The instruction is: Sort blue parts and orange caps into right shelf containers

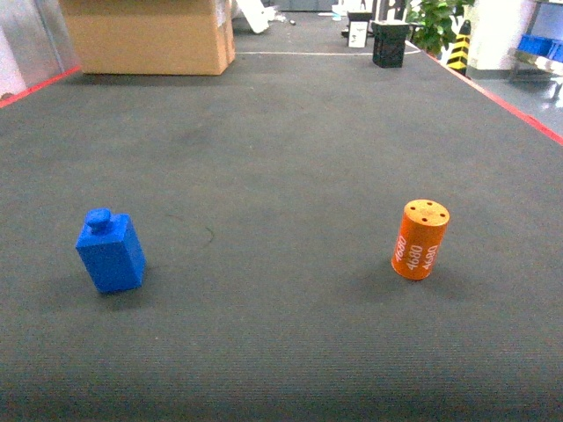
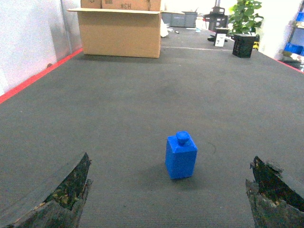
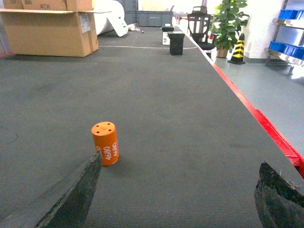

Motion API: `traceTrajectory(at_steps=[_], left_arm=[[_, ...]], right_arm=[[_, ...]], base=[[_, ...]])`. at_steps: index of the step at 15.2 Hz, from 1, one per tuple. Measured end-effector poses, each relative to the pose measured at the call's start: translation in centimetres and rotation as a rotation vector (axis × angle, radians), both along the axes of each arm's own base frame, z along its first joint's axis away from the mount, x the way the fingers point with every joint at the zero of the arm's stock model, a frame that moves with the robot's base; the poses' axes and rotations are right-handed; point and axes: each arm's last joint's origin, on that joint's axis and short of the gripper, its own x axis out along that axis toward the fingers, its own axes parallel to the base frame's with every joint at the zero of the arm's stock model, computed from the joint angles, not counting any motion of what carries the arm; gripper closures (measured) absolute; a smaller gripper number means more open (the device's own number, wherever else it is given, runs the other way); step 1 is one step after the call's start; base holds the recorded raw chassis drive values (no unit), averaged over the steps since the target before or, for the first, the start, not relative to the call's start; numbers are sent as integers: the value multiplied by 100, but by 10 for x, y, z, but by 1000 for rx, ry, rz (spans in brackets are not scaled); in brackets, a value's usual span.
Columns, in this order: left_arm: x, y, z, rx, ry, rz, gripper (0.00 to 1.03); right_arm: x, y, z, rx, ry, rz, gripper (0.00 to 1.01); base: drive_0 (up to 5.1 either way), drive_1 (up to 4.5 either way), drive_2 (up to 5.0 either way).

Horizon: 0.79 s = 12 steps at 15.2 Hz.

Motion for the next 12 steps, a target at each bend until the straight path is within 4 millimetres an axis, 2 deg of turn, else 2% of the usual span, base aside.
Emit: traceTrajectory(at_steps=[12], left_arm=[[0, 0, 0, 0, 0, 0, 5]], right_arm=[[0, 0, 0, 0, 0, 0, 3]], base=[[0, 0, 0]])
